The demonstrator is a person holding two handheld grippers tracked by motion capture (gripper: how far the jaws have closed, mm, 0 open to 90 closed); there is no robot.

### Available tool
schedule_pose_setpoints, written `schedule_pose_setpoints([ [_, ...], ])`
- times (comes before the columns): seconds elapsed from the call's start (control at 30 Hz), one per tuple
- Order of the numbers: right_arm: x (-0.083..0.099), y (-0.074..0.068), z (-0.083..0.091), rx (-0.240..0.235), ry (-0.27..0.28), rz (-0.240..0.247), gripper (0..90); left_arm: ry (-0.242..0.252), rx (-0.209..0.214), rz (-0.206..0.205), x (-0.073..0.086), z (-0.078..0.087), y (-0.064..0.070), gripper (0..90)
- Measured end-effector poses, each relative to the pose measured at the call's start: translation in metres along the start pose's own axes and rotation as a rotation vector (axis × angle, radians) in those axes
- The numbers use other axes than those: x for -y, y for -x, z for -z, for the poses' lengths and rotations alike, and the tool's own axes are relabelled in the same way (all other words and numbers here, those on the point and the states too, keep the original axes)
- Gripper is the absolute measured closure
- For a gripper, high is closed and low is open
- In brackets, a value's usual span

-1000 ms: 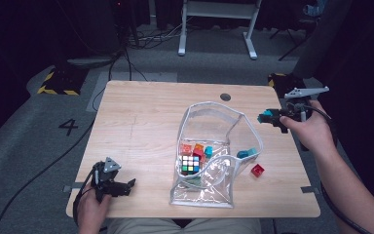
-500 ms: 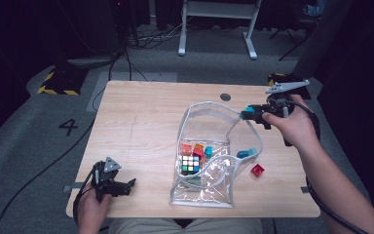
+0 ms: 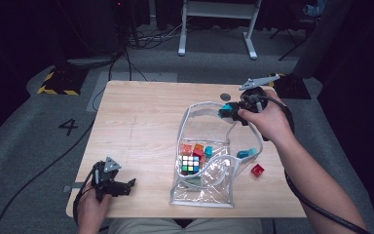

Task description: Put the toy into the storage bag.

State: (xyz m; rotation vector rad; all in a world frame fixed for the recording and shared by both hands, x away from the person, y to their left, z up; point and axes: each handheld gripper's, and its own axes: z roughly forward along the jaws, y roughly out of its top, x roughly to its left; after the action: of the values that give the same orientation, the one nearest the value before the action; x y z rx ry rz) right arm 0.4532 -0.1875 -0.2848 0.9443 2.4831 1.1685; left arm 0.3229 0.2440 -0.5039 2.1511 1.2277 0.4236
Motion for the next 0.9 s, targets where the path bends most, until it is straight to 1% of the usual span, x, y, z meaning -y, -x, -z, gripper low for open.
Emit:
schedule_pose_setpoints([
  [0.1,-0.003,-0.001,-0.008,0.003,-0.013,0.013,59.0,-0.001,0.0,0.001,0.0,0.0,0.0,0.0],
  [0.27,-0.007,0.0,-0.021,0.011,-0.029,0.0,59.0,0.001,0.0,0.003,0.0,0.0,0.0,0.0],
  [0.3,-0.007,0.001,-0.024,0.016,-0.033,0.008,59.0,-0.001,0.0,0.001,0.0,0.0,0.0,0.0],
  [0.37,-0.008,0.001,-0.028,0.019,-0.042,-0.001,59.0,-0.001,0.0,0.001,0.0,0.0,0.0,0.0],
  [0.5,-0.008,0.002,-0.039,0.023,-0.062,0.004,59.0,-0.001,0.0,0.001,0.0,0.0,0.0,0.0],
  [0.57,-0.007,0.002,-0.045,0.025,-0.068,-0.002,59.0,-0.001,0.0,0.001,0.0,0.0,0.0,0.0],
  [0.63,-0.007,0.003,-0.051,0.04,-0.079,-0.003,59.0,-0.001,0.0,0.001,0.0,0.0,0.0,0.0],
  [0.7,-0.006,0.005,-0.055,0.039,-0.082,-0.009,59.0,0.0,0.0,0.003,0.0,0.0,0.0,0.0],
  [0.73,-0.006,0.005,-0.057,0.046,-0.083,-0.02,59.0,0.001,0.0,0.003,0.0,0.0,0.0,0.0],
  [0.9,-0.004,0.008,-0.065,0.05,-0.089,-0.026,59.0,0.001,0.0,0.003,0.0,0.0,0.0,0.0],
])
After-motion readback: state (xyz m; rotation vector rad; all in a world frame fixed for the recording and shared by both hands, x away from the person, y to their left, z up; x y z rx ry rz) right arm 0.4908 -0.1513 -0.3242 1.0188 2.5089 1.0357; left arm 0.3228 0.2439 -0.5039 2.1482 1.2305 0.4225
